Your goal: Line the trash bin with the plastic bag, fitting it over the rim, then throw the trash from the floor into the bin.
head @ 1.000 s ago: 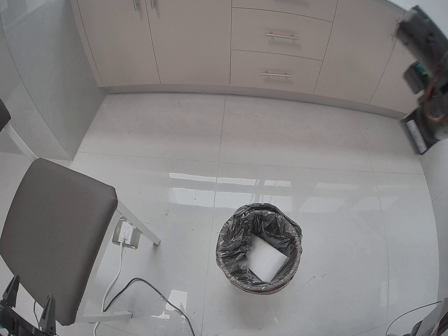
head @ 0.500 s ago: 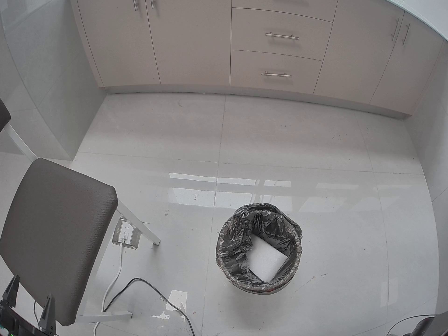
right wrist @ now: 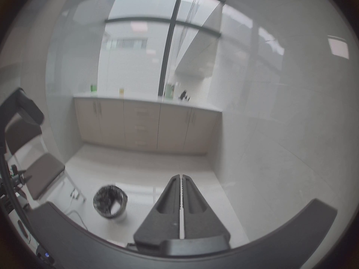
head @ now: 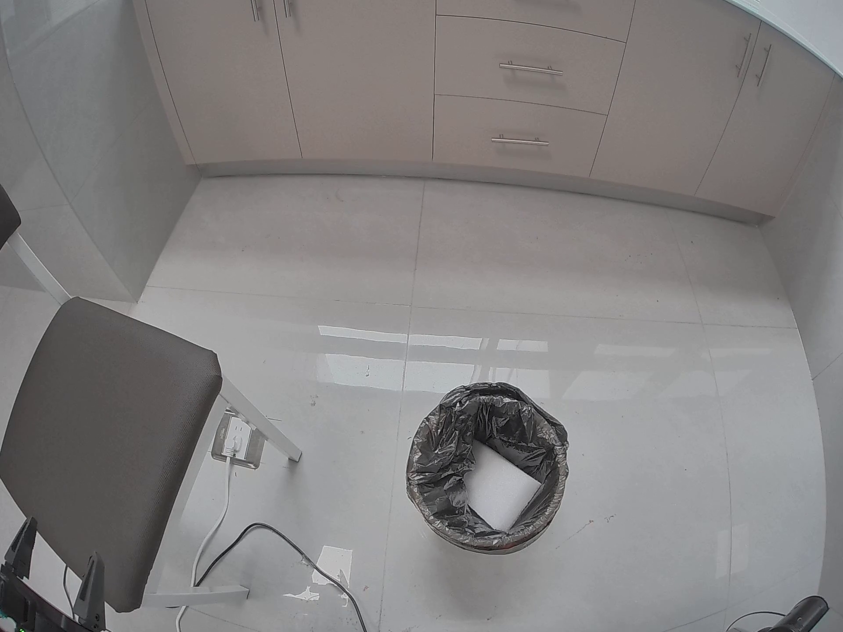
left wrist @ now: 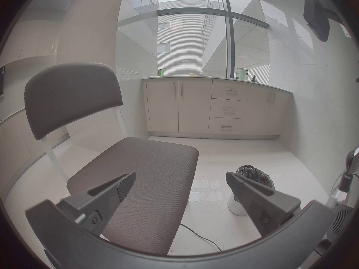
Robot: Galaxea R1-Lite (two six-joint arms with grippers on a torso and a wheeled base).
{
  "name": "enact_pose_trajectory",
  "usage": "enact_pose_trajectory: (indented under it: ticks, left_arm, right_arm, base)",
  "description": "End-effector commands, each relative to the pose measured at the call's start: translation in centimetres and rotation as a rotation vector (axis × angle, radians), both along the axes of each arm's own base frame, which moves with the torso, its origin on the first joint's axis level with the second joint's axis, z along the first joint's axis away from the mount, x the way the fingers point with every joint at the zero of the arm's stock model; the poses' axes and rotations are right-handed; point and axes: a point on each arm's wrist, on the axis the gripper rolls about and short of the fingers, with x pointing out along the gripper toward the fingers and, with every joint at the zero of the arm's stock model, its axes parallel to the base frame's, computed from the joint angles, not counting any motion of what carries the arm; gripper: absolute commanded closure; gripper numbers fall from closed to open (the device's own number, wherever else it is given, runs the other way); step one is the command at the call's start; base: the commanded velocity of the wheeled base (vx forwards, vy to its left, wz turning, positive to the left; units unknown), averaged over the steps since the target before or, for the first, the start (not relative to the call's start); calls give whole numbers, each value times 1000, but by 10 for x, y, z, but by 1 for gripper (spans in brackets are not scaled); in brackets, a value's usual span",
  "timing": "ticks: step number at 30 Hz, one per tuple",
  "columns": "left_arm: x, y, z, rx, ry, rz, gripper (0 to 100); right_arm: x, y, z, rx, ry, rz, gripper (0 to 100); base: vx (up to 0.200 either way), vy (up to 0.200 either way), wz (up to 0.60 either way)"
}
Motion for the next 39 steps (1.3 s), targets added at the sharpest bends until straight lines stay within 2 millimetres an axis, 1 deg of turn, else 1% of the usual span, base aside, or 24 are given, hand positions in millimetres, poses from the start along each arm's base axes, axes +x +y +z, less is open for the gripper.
enact_pose_trajectory:
  ticks: [1,2,3,5,7,9,12,15,16,17,18,19,20,22,23,24,28,32,33,34,36,37,38,39]
  left_arm:
    - [0,0,-5,-1,1,0,0]
    - [0,0,-5,-1,1,0,0]
    - [0,0,-5,-1,1,0,0]
    - [0,0,-5,-1,1,0,0]
    - [0,0,-5,-1,1,0,0]
    - [0,0,-5,-1,1,0,0]
    - [0,0,-5,-1,1,0,0]
    - [0,0,-5,-1,1,0,0]
    - [0,0,-5,-1,1,0,0]
    - [0,0,-5,-1,1,0,0]
    - [0,0,-5,-1,1,0,0]
    - [0,0,-5,-1,1,0,0]
    - [0,0,-5,-1,1,0,0]
    - [0,0,-5,-1,1,0,0]
    - [0,0,-5,-1,1,0,0]
    - [0,0,-5,-1,1,0,0]
    - [0,0,-5,-1,1,0,0]
    - [0,0,-5,-1,1,0,0]
    - [0,0,-5,-1,1,0,0]
    - [0,0,-5,-1,1,0,0]
    - [0,0,-5,-1,1,0,0]
    - [0,0,-5,-1,1,0,0]
    - [0,0,-5,-1,1,0,0]
    - [0,0,-5,-1,1,0,0]
  right_arm:
    - [-96,8,-81,31,-429,-6,100]
    - [-99,9,-87,32,-470,-9,100]
    - [-98,9,-89,30,-473,-11,100]
    - [-89,22,-93,22,-479,-48,100]
    - [-84,28,-98,14,-485,-62,100]
    - [-77,30,-104,4,-469,-41,100]
    - [-71,31,-106,37,-440,-14,100]
    - [-57,31,-108,83,-378,37,100]
    - [-43,32,-110,109,-307,77,100]
    - [-34,32,-112,122,-260,97,100]
    - [-34,32,-112,122,-260,97,100]
    - [-12,32,-116,147,-168,127,100]
    - [1,33,-119,167,-115,129,100]
    - [21,33,-122,208,-69,129,100]
    - [21,33,-122,208,-69,129,100]
    - [38,33,-124,253,-62,133,100]
    - [83,33,-132,279,-52,128,100]
    - [113,33,-146,272,-14,124,100]
    - [128,33,-154,270,-6,127,100]
    - [131,33,-156,268,-6,127,100]
    - [162,33,-176,235,-24,138,100]
    - [167,33,-179,228,-30,140,100]
    - [179,33,-189,204,-66,150,100]
    - [185,33,-194,192,-80,154,100]
  base:
    - [0,0,0]
    - [0,0,0]
    - [0,0,0]
    - [0,0,0]
    - [0,0,0]
    - [0,0,0]
    - [0,0,0]
    - [0,0,0]
    - [0,0,0]
    - [0,0,0]
    - [0,0,0]
    - [0,0,0]
    - [0,0,0]
    - [0,0,0]
    - [0,0,0]
    - [0,0,0]
    - [0,0,0]
    - [0,0,0]
    - [0,0,0]
    - [0,0,0]
    - [0,0,0]
    - [0,0,0]
    - [0,0,0]
    - [0,0,0]
